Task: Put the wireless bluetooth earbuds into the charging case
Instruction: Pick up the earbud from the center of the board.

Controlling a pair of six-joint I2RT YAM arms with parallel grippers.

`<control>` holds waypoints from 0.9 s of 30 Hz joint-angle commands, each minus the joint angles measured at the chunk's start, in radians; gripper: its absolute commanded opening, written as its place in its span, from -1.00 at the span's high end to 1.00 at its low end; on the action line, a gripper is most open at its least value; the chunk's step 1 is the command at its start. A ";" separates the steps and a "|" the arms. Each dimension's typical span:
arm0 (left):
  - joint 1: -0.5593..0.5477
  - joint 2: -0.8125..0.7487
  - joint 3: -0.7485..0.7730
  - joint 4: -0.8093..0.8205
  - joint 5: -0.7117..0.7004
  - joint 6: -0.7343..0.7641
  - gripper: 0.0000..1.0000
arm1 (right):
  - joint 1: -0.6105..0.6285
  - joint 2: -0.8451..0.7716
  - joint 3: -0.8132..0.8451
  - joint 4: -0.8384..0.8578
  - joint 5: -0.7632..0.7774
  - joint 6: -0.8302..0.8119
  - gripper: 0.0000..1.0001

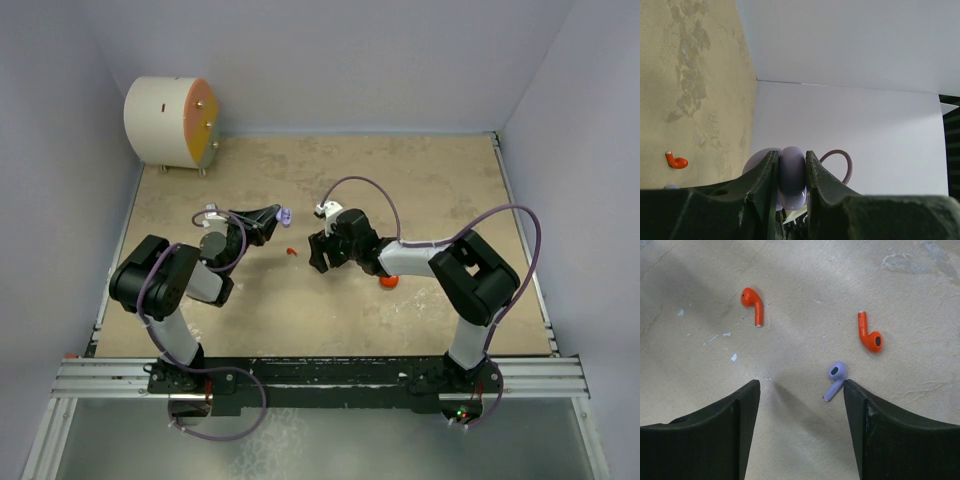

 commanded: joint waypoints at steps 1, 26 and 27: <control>0.011 -0.039 -0.006 0.063 0.009 0.010 1.00 | 0.005 -0.032 0.003 -0.038 0.073 0.032 -0.40; 0.012 -0.040 -0.020 0.077 0.006 0.004 1.00 | 0.041 0.045 0.100 -0.118 0.257 0.032 0.01; 0.012 -0.040 -0.020 0.078 0.006 0.004 1.00 | 0.043 0.045 0.100 -0.119 0.258 0.031 0.01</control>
